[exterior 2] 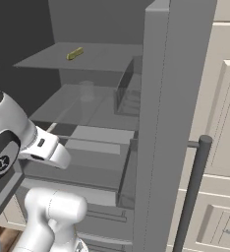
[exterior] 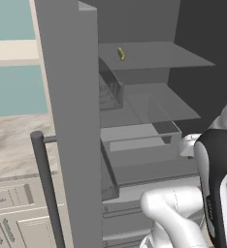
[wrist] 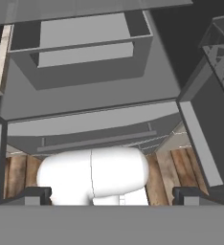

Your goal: Pick the egg and butter from the fridge and place them by the bowl for mixing.

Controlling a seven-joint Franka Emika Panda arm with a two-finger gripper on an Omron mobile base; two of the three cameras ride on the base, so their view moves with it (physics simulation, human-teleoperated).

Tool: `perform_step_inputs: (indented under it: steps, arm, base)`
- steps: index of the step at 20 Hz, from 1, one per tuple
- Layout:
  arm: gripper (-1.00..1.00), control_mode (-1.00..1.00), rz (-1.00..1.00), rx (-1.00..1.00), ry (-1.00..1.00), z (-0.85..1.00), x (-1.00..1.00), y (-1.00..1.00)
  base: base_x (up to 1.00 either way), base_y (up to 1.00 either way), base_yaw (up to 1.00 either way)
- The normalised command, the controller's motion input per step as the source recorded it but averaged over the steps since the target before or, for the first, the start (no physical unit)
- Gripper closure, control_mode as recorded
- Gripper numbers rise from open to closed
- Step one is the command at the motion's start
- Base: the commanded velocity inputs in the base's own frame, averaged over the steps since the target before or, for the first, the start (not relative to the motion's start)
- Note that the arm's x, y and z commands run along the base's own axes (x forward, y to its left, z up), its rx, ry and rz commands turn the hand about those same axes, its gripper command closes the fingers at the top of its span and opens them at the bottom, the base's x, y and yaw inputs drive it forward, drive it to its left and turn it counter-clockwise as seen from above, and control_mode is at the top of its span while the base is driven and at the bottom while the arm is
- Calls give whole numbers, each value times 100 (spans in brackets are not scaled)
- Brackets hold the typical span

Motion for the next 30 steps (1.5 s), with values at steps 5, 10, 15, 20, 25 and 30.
perform_step_inputs:
  steps: [5, 10, 15, 20, 25, 30]
  arm:
    - [-100, -100, 1, 0, -12, 13, -1, 0]
    - [-100, -100, 6, 0, -27, 50, 5, 0]
    - [-100, -100, 10, 0, -36, 96, -2, 0]
    - [-100, -100, 12, -2, -27, 100, -11, 22]
    - [-100, -100, 6, -8, -7, 92, -5, 65]
    - [-100, -100, 0, -8, 4, 48, 7, 67]
  base:
    - [0, 0, 0]
    - [0, 0, 0]
    - [0, 0, 0]
    - [0, 0, 0]
    - [0, 0, 0]
    - [0, 0, 0]
